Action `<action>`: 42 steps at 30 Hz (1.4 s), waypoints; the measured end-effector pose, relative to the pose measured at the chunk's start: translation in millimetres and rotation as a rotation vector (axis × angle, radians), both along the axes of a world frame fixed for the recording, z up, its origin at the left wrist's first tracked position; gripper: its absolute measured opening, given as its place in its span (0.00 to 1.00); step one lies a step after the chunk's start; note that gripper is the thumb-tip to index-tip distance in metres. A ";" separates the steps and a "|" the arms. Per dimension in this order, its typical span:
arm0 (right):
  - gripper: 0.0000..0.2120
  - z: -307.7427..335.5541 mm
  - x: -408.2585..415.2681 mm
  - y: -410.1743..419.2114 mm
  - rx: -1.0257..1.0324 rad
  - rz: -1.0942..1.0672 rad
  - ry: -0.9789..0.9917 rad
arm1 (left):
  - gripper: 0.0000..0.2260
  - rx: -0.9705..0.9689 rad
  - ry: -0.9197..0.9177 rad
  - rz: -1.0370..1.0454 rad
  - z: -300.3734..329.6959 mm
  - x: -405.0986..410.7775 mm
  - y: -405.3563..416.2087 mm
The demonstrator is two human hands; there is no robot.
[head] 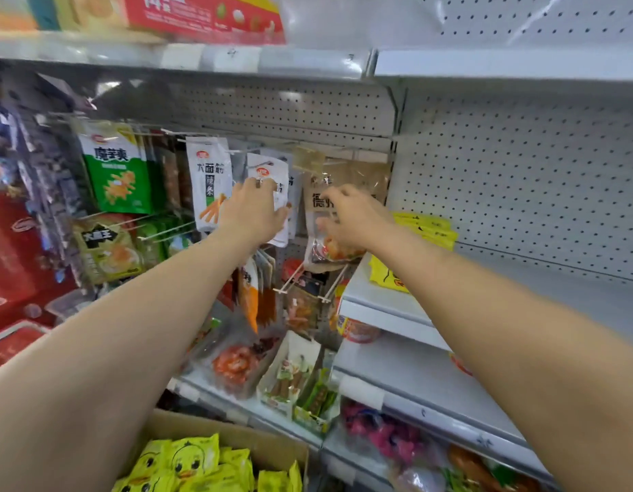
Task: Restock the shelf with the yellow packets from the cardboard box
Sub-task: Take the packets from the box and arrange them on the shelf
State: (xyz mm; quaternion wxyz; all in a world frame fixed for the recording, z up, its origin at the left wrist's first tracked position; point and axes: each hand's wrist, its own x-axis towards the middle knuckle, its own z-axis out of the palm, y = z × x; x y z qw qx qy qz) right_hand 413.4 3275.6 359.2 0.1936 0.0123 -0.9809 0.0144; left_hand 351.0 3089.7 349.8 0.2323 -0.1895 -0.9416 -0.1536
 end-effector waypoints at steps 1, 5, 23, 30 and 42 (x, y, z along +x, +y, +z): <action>0.24 -1.5 -2.6 -14.0 -0.012 0.026 -0.013 | 0.23 0.002 -0.002 0.030 -1.5 4.2 -15.0; 0.24 -14.3 -11.1 -67.4 -0.043 0.128 -0.042 | 0.24 -0.003 -0.037 0.142 -14.9 20.1 -70.5; 0.23 -189.4 -63.5 -187.9 -0.034 0.393 -0.421 | 0.21 -0.012 -0.424 0.452 -188.7 42.0 -179.7; 0.22 -312.2 -72.2 -187.9 -0.038 0.416 -0.603 | 0.17 0.018 -0.655 0.510 -305.8 50.4 -176.5; 0.26 -507.2 -40.6 -162.3 -0.171 0.309 -1.108 | 0.24 0.022 -1.117 0.551 -494.1 105.5 -163.2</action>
